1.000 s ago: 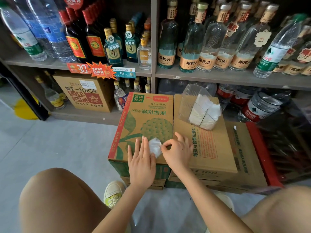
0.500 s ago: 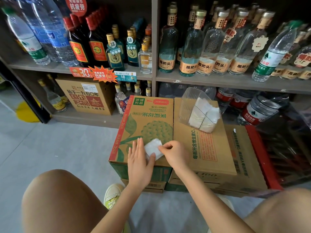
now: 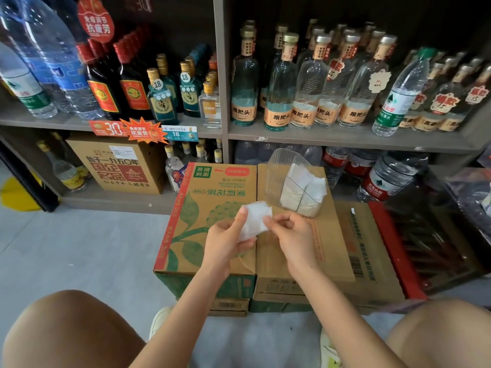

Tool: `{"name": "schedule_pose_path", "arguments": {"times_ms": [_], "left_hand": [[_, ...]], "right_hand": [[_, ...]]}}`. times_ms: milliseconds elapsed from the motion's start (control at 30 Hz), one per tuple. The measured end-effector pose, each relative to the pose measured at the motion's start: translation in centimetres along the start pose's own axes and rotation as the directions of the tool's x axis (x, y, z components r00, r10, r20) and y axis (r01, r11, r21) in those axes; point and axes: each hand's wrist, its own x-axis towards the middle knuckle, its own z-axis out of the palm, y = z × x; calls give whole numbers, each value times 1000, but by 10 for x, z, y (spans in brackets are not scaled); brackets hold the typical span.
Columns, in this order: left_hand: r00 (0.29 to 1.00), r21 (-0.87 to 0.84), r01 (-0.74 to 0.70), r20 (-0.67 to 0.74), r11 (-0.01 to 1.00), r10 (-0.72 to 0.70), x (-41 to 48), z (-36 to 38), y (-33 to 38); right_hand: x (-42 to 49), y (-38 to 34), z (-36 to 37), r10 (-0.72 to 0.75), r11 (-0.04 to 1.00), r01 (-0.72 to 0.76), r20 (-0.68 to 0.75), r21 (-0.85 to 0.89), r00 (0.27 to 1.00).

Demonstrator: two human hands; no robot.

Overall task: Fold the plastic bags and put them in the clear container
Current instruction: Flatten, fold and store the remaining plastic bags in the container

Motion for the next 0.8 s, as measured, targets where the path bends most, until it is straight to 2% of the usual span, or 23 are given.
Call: {"name": "schedule_pose_path", "arguments": {"times_ms": [100, 200, 267, 333, 400, 500, 633, 700, 800], "left_hand": [[994, 147, -103, -28, 984, 108, 3, 13, 2], [971, 321, -210, -41, 923, 235, 6, 24, 2], [952, 376, -264, -46, 888, 303, 8, 29, 3], [940, 374, -311, -14, 874, 341, 9, 34, 6], [936, 382, -334, 28, 862, 350, 12, 36, 7], [944, 242, -330, 93, 913, 316, 15, 37, 9], [969, -45, -200, 136, 979, 205, 14, 46, 13], [973, -78, -178, 133, 981, 187, 14, 53, 14], [974, -34, -203, 99, 979, 205, 19, 63, 13]], "right_hand": [[4, -1, -7, -69, 997, 69, -27, -22, 997], [7, -3, -11, -99, 995, 99, -40, -4, 994], [11, -6, -15, -24, 999, 23, 14, 47, 1000], [18, -9, -20, 106, 986, -117, 91, 117, 990], [26, -12, -25, 166, 976, -184, 151, 118, 974], [33, -17, -31, 171, 972, -190, 141, 139, 975], [37, -21, -35, 113, 980, -124, 80, 154, 990], [36, -24, -38, 105, 983, -110, 46, 145, 993], [33, -26, -49, 117, 977, -126, 58, 171, 991]]}}
